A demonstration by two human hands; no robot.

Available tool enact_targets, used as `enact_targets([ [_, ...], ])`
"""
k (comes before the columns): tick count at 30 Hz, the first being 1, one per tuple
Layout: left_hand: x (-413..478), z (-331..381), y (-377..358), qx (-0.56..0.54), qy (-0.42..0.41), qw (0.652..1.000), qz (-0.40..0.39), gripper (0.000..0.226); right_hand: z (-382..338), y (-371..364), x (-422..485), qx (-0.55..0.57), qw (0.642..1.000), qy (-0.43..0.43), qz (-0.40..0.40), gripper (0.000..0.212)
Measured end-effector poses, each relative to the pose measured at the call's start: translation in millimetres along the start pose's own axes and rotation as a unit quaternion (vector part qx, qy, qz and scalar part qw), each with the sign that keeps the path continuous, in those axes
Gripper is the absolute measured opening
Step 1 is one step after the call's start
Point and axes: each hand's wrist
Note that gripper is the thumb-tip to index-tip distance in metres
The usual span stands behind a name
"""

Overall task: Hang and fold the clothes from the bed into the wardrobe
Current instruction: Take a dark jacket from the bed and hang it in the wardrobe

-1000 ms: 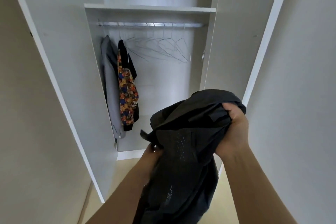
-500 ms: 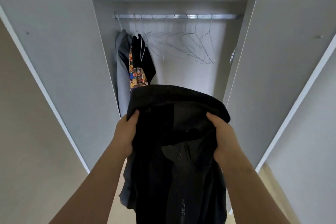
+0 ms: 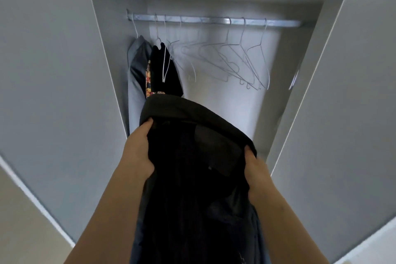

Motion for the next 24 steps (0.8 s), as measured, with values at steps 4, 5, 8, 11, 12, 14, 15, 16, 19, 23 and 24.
enact_targets([
  [4, 60.9, 29.9, -5.2, -0.045, 0.005, 0.999, -0.027, 0.015, -3.6, -50.1, 59.7, -0.014, 1.0, 0.013, 0.014, 0.037],
  [5, 74.5, 38.1, -7.6, -0.053, 0.007, 0.998, -0.03, 0.015, -5.7, -64.0, 71.5, -0.02, 1.0, 0.015, 0.016, 0.035],
  [8, 122.5, 68.4, -12.7, -0.076, 0.014, 0.996, -0.05, 0.02, -13.5, -109.3, 108.8, -0.021, 0.999, 0.018, 0.018, 0.032],
  [11, 158.2, 87.3, -15.5, -0.095, 0.016, 0.993, -0.073, 0.023, -18.2, -135.7, 131.0, -0.016, 1.0, 0.019, 0.013, 0.03],
  [12, 168.5, 89.2, -15.2, -0.098, 0.018, 0.992, -0.078, 0.022, -17.9, -141.4, 137.7, -0.024, 0.999, 0.023, 0.016, 0.028],
  [14, 187.0, 91.1, -13.3, -0.101, 0.024, 0.991, -0.084, 0.025, -17.4, -154.2, 150.2, -0.031, 0.999, 0.034, 0.019, 0.024],
  [15, 195.4, 92.9, -11.3, -0.098, 0.026, 0.991, -0.082, 0.027, -18.1, -162.4, 155.6, -0.032, 0.999, 0.04, 0.011, 0.024],
  [16, 204.6, 95.9, -8.5, -0.095, 0.028, 0.992, -0.075, 0.029, -20.5, -173.1, 161.6, -0.034, 0.999, 0.042, -0.004, 0.025],
  [19, 227.4, 105.5, 0.1, -0.093, 0.028, 0.994, -0.04, 0.023, -33.2, -210.7, 178.7, -0.036, 0.997, 0.031, -0.058, 0.03],
  [23, 253.8, 108.9, 7.8, -0.094, 0.03, 0.995, -0.006, 0.021, -48.7, -254.0, 199.0, -0.03, 0.992, 0.043, -0.113, 0.029],
  [24, 258.6, 109.8, 8.2, -0.092, 0.029, 0.995, -0.001, 0.021, -51.2, -260.5, 201.6, -0.026, 0.991, 0.048, -0.125, 0.028],
])
Point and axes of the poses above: each hand's wrist, its own x-axis towards the middle knuckle, its own y-axis out of the back of the hand, z = x × y, and after that the axes turned 13 degrees about x, right-handed
